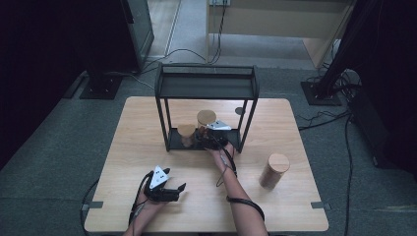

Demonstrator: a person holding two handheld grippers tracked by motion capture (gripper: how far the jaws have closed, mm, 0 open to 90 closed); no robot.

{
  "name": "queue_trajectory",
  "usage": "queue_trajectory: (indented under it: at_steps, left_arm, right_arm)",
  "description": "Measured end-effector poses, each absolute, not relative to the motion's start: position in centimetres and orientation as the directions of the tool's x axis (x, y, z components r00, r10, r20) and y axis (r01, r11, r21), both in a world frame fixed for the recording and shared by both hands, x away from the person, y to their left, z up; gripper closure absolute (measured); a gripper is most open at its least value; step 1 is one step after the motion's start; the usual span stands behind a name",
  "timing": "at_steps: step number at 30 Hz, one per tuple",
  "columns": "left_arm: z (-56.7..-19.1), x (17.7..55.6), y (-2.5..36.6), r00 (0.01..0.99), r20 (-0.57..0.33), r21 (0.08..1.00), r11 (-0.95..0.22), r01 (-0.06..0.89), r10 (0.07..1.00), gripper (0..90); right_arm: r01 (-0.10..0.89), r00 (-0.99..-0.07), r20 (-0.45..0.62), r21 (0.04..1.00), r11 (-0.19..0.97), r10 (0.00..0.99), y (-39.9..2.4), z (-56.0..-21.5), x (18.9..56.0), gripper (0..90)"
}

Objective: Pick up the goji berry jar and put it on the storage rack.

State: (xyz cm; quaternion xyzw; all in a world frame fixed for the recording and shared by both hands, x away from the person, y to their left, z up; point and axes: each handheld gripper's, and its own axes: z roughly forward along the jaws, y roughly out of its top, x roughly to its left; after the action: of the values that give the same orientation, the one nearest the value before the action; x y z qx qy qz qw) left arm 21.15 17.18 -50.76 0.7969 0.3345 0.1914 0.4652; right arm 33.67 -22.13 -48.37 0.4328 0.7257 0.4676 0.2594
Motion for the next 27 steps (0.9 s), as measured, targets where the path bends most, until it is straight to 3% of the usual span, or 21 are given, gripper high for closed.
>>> queue_trajectory:
  at_steps: [27]
  left_arm:
    - [-50.7, 21.1, 17.0, 0.701, 0.002, 0.866, -0.352, 0.356, 0.714, 12.0]
  right_arm:
    - [0.394, -0.476, 0.032, 0.901, 0.181, 0.879, -22.7, -49.1, 31.9, 22.6]
